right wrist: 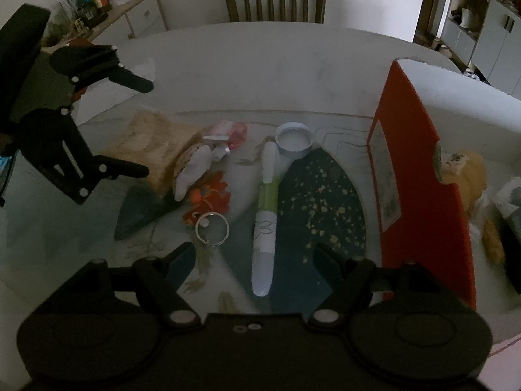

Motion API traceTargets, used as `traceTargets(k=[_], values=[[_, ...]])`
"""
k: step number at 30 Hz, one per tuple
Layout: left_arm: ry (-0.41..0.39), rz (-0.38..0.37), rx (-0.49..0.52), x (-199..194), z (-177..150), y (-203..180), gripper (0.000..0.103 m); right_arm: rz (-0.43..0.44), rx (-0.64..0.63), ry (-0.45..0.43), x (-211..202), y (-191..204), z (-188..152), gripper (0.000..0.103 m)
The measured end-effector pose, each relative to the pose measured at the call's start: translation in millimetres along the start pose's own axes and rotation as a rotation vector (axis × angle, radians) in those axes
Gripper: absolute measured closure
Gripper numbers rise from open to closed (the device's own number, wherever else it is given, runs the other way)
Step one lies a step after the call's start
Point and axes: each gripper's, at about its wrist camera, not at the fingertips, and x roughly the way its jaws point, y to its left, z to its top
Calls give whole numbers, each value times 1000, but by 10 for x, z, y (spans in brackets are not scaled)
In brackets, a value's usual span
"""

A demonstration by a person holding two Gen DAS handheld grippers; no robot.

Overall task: Organize objects
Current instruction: 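Grasp the bagged loaf of sliced bread with the left gripper, then grasp the white-and-green tube with right gripper while left gripper lifts the bread bag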

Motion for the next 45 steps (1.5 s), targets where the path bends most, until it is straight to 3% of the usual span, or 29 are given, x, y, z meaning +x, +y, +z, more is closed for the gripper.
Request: traceTargets(k=[6, 10, 14, 19, 27, 40, 45], values=[[15, -100, -22, 128, 31, 128, 0, 15, -7, 22, 121, -4, 37, 24], [46, -218, -136, 196, -48, 276, 0, 33, -13, 34, 180, 10, 54, 24], [60, -241, -229, 194, -160, 346, 0, 36, -11, 34, 220, -5, 80, 24], [34, -231, -328, 69, -278, 235, 0, 25, -3, 30, 272, -42, 110, 26], [-3, -227, -353, -157, -376, -256, 0, 9, -9, 30, 344, -40, 127, 28], [-8, -31, -478, -201, -360, -620, 0, -46, -63, -2, 395, -34, 157, 49], [-4, 25, -566, -156, -380, -622, 1, -29, -33, -15, 354, -90, 188, 50]])
